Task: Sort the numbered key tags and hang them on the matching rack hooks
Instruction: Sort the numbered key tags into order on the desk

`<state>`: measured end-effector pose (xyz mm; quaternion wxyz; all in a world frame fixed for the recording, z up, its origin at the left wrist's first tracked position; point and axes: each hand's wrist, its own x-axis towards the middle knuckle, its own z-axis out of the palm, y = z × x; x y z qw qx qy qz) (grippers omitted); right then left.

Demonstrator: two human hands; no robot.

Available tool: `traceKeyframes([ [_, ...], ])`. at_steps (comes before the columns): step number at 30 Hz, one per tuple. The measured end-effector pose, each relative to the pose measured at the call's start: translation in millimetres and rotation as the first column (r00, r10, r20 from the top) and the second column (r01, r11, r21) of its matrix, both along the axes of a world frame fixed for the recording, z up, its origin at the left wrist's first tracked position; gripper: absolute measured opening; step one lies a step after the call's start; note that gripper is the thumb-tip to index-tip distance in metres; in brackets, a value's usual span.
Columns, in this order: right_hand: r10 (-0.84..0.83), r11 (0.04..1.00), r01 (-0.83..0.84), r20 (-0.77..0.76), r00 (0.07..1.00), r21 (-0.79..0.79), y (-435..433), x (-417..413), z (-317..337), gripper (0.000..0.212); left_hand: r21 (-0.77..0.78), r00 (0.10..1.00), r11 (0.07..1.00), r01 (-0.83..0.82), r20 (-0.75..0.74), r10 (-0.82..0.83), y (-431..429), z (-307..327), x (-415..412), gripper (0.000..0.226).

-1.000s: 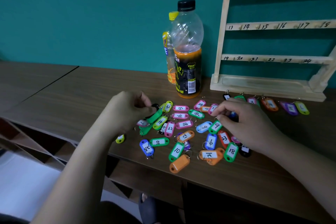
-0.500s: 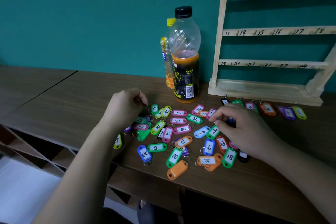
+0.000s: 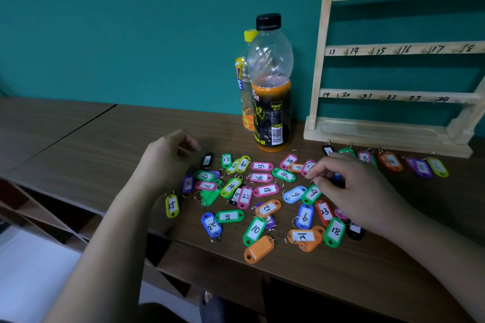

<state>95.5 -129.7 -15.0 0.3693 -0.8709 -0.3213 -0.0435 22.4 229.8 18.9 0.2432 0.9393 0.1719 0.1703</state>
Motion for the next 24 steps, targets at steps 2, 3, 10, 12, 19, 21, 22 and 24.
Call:
traceKeyframes([
  [2,-0.003,1.000,0.003,-0.001,1.000,0.007,0,1,-1,0.026,-0.027,1.000,1.000,0.013,-0.018,-0.014,1,2,-9,0.024],
  [3,-0.003,1.000,0.003,-0.002,1.000,0.009,0,0,-1,0.026,-0.029,1.000,0.999,0.020,-0.021,-0.020,1,1,-13,0.018],
  [10,0.001,1.000,-0.001,0.004,1.000,-0.002,1,1,-1,0.026,0.061,0.998,0.998,-0.034,-0.047,0.037,-6,-11,3,0.016],
  [12,-0.002,1.000,0.002,0.002,1.000,0.000,1,0,-1,0.026,0.069,0.994,0.995,-0.067,-0.084,0.073,-9,-13,14,0.028],
  [19,-0.008,1.000,0.008,0.006,1.000,-0.016,2,-1,1,0.025,0.045,0.980,0.988,-0.150,-0.128,0.155,-12,-16,28,0.028],
  [21,-0.003,1.000,0.003,0.011,1.000,-0.012,2,-1,1,0.025,0.040,0.980,0.987,-0.153,-0.119,0.157,-12,-16,29,0.025],
  [22,-0.001,1.000,0.001,0.011,1.000,-0.007,2,-1,1,0.025,0.041,0.983,0.988,-0.150,-0.100,0.154,-12,-15,28,0.023],
  [24,-0.001,1.000,0.001,0.014,1.000,-0.002,1,-1,1,0.025,0.022,0.989,0.990,-0.141,-0.030,0.142,-14,-11,25,0.018],
])
